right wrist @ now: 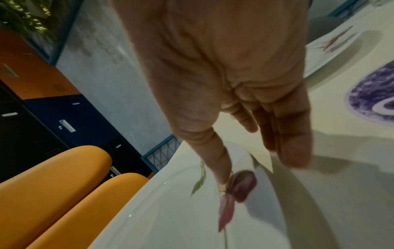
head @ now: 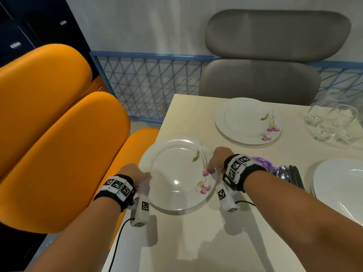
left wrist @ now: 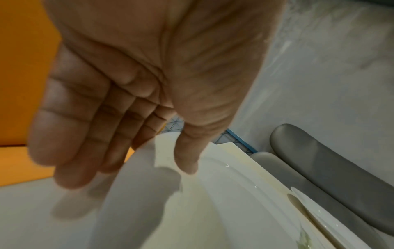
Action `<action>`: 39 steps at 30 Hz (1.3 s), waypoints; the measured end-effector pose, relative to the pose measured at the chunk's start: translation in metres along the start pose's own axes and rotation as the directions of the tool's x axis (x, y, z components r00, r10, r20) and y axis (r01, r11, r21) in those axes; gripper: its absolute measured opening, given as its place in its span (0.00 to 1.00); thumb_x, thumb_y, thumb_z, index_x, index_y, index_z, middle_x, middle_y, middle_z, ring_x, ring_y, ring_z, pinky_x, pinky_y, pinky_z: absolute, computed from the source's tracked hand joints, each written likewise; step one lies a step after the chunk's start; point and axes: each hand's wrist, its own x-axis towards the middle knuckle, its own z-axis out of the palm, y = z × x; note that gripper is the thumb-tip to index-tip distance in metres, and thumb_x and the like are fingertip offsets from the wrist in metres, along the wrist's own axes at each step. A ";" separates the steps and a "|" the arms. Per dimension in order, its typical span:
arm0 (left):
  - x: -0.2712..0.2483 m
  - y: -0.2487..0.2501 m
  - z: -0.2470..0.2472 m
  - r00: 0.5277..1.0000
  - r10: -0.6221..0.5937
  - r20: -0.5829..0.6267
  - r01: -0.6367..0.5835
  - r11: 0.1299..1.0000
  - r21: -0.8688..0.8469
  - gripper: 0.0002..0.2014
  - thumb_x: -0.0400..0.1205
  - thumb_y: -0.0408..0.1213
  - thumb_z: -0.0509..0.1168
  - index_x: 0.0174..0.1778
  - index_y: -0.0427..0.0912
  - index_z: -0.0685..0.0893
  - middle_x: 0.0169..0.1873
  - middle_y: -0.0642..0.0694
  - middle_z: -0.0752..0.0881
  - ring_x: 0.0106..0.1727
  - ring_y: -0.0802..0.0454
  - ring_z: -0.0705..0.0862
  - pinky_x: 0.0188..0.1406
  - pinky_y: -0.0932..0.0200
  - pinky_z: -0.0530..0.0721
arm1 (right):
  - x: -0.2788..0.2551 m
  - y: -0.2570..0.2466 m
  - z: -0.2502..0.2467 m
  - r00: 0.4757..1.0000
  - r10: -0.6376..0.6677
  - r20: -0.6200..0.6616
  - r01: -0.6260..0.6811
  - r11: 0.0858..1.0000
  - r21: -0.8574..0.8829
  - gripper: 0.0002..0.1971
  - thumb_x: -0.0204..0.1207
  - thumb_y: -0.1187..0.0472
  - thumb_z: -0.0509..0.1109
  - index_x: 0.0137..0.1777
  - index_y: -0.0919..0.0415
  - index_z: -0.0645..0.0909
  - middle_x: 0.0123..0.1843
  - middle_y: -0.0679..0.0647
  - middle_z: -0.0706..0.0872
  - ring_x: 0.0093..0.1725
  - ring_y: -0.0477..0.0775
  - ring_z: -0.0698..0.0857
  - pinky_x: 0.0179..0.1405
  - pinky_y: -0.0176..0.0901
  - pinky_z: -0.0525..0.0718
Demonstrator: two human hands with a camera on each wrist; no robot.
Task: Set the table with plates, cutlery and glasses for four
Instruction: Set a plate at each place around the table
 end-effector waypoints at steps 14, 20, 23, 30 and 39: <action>0.005 0.002 -0.004 0.998 0.028 0.058 -0.024 0.997 -0.069 0.32 0.71 0.37 0.79 0.65 0.41 0.68 0.43 0.36 0.88 0.35 0.42 0.88 0.33 0.50 0.88 | 0.003 0.006 0.013 1.000 0.011 -0.004 -0.011 0.989 0.144 0.10 0.66 0.67 0.79 0.45 0.61 0.83 0.50 0.51 0.89 0.45 0.54 0.86 0.49 0.43 0.86; -0.004 0.000 -0.002 1.000 0.001 -0.019 -0.001 1.000 -0.001 0.19 0.79 0.47 0.69 0.29 0.36 0.81 0.26 0.40 0.88 0.24 0.46 0.84 0.28 0.58 0.85 | 0.010 0.009 0.010 0.982 -0.011 -0.190 0.047 0.982 0.185 0.15 0.73 0.70 0.70 0.60 0.69 0.79 0.58 0.63 0.84 0.58 0.62 0.85 0.49 0.45 0.84; -0.003 -0.002 0.001 0.999 -0.034 -0.015 0.035 0.999 0.027 0.20 0.80 0.49 0.68 0.34 0.34 0.85 0.30 0.39 0.90 0.30 0.44 0.88 0.34 0.56 0.87 | 0.005 0.010 0.010 0.974 0.022 -0.224 0.016 0.986 0.167 0.06 0.73 0.67 0.72 0.47 0.64 0.78 0.54 0.61 0.85 0.49 0.57 0.83 0.42 0.42 0.81; 0.000 0.012 -0.001 0.999 0.045 0.009 -0.045 0.998 0.042 0.33 0.72 0.35 0.77 0.70 0.39 0.68 0.52 0.37 0.84 0.52 0.36 0.86 0.49 0.44 0.89 | -0.004 0.012 0.023 0.999 -0.044 0.020 0.044 0.998 0.041 0.15 0.68 0.60 0.78 0.36 0.61 0.72 0.50 0.57 0.87 0.53 0.58 0.88 0.54 0.46 0.87; -0.005 0.011 0.002 1.000 -0.015 -0.001 0.015 0.997 -0.082 0.16 0.79 0.44 0.70 0.34 0.33 0.81 0.33 0.35 0.89 0.35 0.40 0.89 0.39 0.52 0.90 | 0.008 0.012 0.016 0.990 -0.019 -0.140 0.018 1.000 -0.009 0.11 0.75 0.64 0.72 0.55 0.67 0.79 0.57 0.60 0.86 0.59 0.58 0.86 0.52 0.41 0.84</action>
